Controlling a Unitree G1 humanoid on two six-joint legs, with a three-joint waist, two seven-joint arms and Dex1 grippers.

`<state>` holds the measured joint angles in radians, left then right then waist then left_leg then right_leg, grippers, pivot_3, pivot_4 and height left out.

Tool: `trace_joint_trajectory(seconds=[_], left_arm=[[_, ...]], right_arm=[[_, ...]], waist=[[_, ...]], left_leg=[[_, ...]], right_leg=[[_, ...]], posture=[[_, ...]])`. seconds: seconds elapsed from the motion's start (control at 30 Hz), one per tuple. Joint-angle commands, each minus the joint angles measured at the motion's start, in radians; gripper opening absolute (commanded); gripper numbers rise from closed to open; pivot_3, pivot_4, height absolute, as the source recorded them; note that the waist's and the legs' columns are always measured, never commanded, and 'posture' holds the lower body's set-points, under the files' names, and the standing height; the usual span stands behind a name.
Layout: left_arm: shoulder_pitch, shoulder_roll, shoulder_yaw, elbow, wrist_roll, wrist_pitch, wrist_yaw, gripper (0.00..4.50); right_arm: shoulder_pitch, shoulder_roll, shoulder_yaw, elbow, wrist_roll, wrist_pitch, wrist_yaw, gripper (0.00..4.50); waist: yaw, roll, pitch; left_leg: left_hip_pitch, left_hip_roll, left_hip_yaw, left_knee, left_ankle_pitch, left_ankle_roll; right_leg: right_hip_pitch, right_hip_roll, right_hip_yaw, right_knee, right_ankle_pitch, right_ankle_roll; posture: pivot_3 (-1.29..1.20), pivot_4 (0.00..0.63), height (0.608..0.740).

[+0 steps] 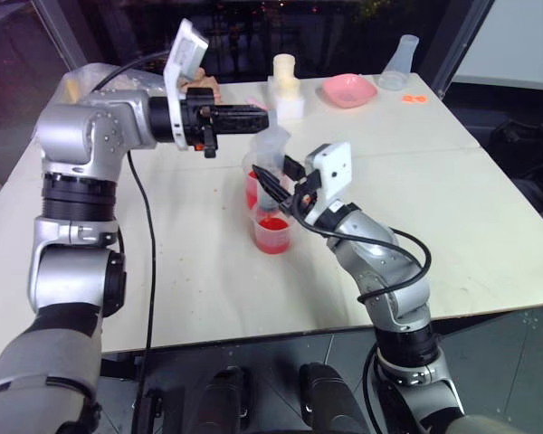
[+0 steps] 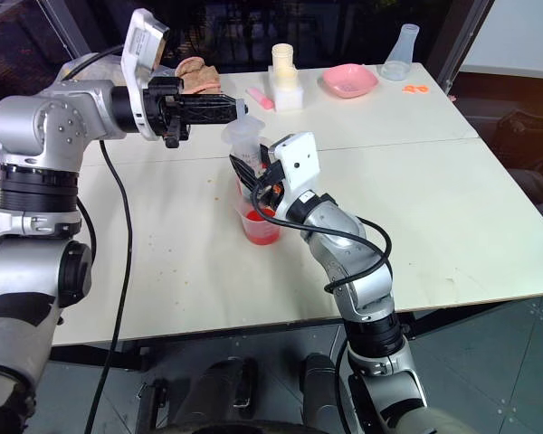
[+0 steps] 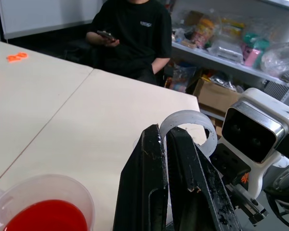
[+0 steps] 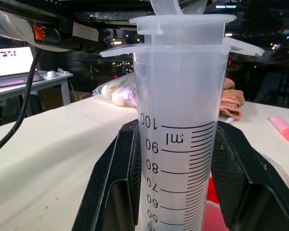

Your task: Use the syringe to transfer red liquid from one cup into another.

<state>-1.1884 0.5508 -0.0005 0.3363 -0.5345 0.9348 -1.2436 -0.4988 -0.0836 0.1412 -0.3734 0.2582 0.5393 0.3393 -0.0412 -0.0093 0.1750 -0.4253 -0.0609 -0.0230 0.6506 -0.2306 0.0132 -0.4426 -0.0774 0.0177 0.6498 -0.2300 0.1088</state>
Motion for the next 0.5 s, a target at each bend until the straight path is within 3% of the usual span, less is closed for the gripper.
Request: trace_joint_trajectory(seconds=[0.03,0.2,0.5], left_arm=[[0.018,-0.007,-0.04,-0.035,-0.034,0.049,-0.039,0.85],[0.025,0.01,-0.04,-0.049,-0.036,0.039,-0.038,2.01],[0.019,0.098,0.036,-0.017,-0.026,0.004,0.004,2.01]], right_arm=[[-0.078,0.005,-0.054,-0.108,0.032,-0.03,-0.018,1.43],[-0.076,-0.008,-0.063,-0.124,0.05,-0.008,-0.015,1.43],[-0.061,-0.007,-0.08,-0.164,0.091,0.044,-0.045,1.43]], waist=[[0.0,0.0,0.0],[0.0,0.0,0.0],[-0.001,-0.001,0.0]], left_leg=[[0.0,0.0,0.0,0.0,0.0,0.0],[0.0,0.0,0.0,0.0,0.0,0.0],[0.0,0.0,0.0,0.0,0.0,0.0]], right_leg=[[0.0,0.0,0.0,0.0,0.0,0.0],[0.0,0.0,0.0,0.0,0.0,0.0],[0.0,0.0,0.0,0.0,0.0,0.0]], posture=[[0.0,0.15,0.74],[0.0,0.15,0.74],[0.0,0.15,0.74]])
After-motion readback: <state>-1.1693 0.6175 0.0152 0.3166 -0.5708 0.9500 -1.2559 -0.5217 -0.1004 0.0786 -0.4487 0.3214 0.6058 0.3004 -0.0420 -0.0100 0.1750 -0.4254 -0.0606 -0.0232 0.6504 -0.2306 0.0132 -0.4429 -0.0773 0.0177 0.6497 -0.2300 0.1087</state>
